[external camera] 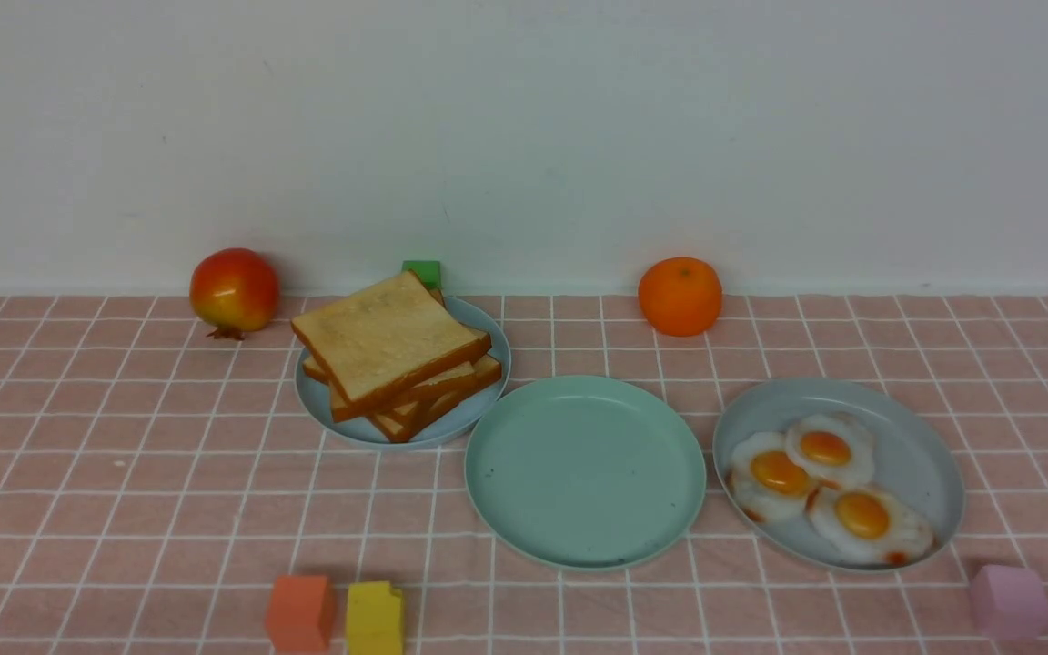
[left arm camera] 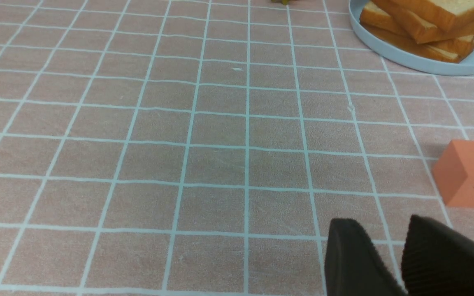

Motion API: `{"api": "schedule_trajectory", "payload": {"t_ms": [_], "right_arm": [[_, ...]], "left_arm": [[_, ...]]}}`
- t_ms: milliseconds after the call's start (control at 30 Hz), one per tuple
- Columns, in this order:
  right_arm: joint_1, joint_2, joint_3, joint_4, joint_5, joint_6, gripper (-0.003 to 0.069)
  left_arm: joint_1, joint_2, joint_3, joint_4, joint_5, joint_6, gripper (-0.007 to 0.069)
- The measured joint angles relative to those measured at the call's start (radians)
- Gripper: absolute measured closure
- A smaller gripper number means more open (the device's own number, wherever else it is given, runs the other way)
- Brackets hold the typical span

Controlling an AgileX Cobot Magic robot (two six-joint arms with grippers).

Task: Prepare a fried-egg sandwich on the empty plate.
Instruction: Use the left arm to grab a slice of bread

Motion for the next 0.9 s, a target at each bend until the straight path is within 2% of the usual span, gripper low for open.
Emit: {"api": "schedule_trajectory", "payload": {"t_ms": [133, 667, 900], "right_arm": [[0.0, 0.0, 0.0, 0.0, 0.0, 0.0, 0.0419], [0.0, 0.0, 0.0, -0.021, -0.007, 0.0, 0.0419], [0.0, 0.0, 0.006, -0.022, -0.164, 0.0, 0.0419]], "left_arm": [[0.0, 0.0, 0.0, 0.044, 0.0, 0.0, 0.0385], [0.0, 0.0, 0.009, 0.016, -0.055, 0.0, 0.0385], [0.0, 0.0, 0.015, -0.02, -0.087, 0.0, 0.0385]]}}
